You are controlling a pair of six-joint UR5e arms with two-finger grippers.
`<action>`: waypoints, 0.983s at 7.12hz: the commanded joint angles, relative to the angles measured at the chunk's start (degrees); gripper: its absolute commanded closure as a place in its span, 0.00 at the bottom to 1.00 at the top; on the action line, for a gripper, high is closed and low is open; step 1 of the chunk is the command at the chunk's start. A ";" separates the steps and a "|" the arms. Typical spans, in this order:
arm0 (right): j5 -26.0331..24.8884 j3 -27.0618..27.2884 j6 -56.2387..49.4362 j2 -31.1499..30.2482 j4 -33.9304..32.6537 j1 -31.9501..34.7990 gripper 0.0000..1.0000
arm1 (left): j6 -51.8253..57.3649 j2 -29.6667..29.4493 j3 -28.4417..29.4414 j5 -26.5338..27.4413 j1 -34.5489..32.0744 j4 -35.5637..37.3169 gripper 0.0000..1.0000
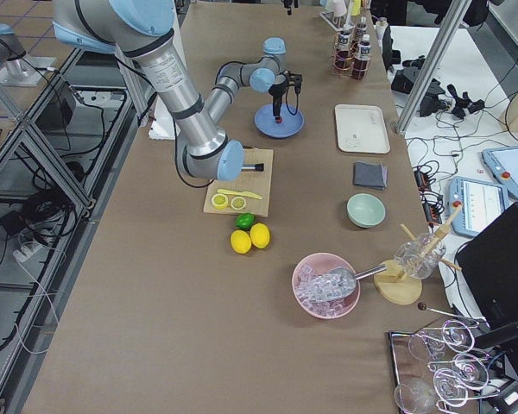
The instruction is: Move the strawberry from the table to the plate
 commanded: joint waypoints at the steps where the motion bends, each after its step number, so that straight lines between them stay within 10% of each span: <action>1: 9.87 12.88 -17.51 -14.90 -6.17 12.62 0.00 | 8.55 2.30 -0.49 -0.11 -6.33 7.22 0.02; 7: 23.24 0.67 -83.25 -35.45 -13.66 55.16 0.00 | 8.14 -4.62 -6.56 0.32 -6.81 30.28 0.02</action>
